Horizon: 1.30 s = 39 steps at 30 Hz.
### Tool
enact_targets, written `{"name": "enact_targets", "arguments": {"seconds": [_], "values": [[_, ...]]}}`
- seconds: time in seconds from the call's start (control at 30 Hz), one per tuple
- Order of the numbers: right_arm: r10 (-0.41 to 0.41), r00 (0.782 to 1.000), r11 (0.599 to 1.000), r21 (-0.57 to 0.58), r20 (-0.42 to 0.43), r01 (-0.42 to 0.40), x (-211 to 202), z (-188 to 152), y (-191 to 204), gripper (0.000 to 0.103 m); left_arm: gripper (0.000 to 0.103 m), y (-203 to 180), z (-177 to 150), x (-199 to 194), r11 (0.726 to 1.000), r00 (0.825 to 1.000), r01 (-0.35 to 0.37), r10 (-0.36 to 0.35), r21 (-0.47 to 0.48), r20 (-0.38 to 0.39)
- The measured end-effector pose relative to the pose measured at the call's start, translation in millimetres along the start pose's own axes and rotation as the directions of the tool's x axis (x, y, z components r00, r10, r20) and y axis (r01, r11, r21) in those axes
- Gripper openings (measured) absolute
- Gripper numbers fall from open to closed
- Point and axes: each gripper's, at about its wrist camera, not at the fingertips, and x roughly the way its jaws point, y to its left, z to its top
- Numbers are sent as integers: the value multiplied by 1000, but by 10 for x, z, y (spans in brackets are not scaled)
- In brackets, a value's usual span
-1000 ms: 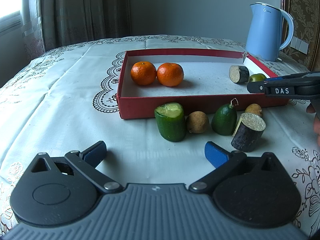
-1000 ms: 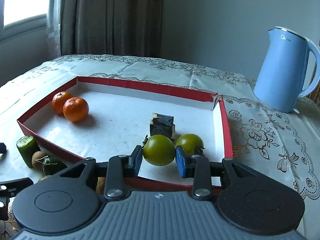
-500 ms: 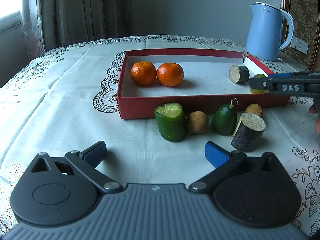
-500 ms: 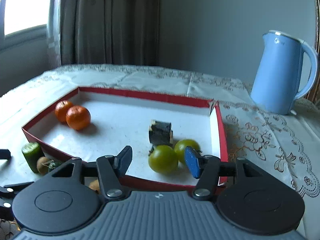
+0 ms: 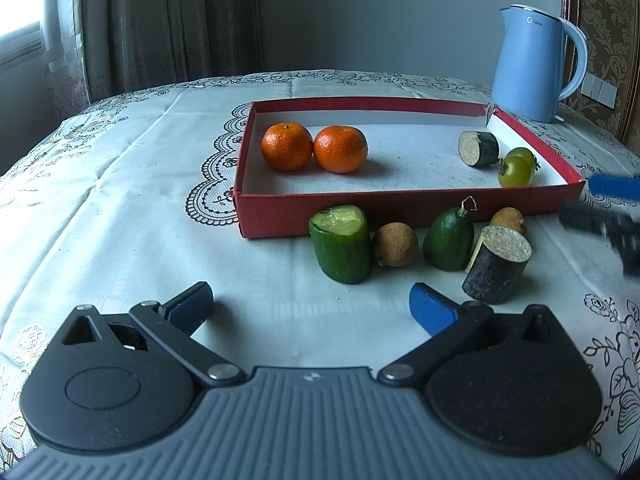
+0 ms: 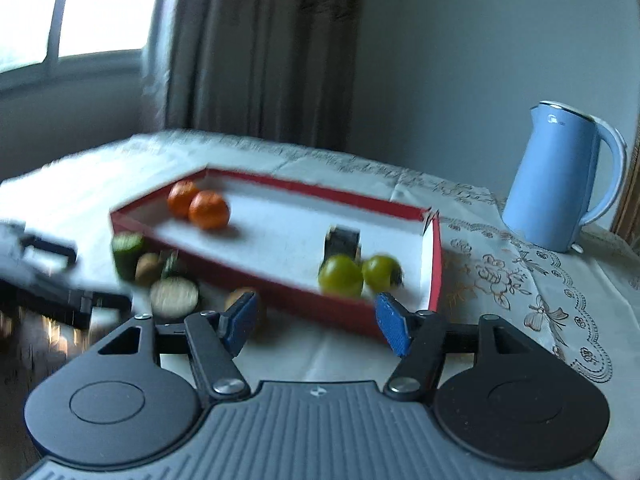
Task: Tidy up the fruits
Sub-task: 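Lift the right gripper up and away from the tray, then close the left gripper on the cut cucumber piece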
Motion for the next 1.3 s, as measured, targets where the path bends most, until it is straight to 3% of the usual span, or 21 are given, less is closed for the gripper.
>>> {"name": "enact_targets", "arguments": {"seconds": [0.13, 0.3, 0.5, 0.8, 1.2, 1.3], "values": [[-28, 997, 1000, -1, -69, 28, 93, -132, -67, 65, 103, 0, 0, 1, 1000, 1000, 0, 0, 0, 0], [2, 993, 999, 44, -115, 3, 184, -180, -142, 65, 103, 0, 0, 1, 1000, 1000, 0, 0, 0, 0], [23, 989, 992, 125, -145, -5, 230, -197, -277, 80, 103, -9, 5, 3, 1000, 1000, -8, 8, -1, 1], [37, 987, 989, 147, -155, -14, 245, -205, -312, 85, 103, 98, 99, 73, 995, 996, -84, 83, -62, -14], [38, 987, 989, 147, -156, -15, 250, -204, -313, 88, 103, 30, 175, 164, 991, 994, -108, 107, -74, -17], [38, 987, 989, 146, -156, -15, 249, -203, -312, 88, 94, 4, 174, 144, 994, 996, -94, 93, -58, -4]]}}
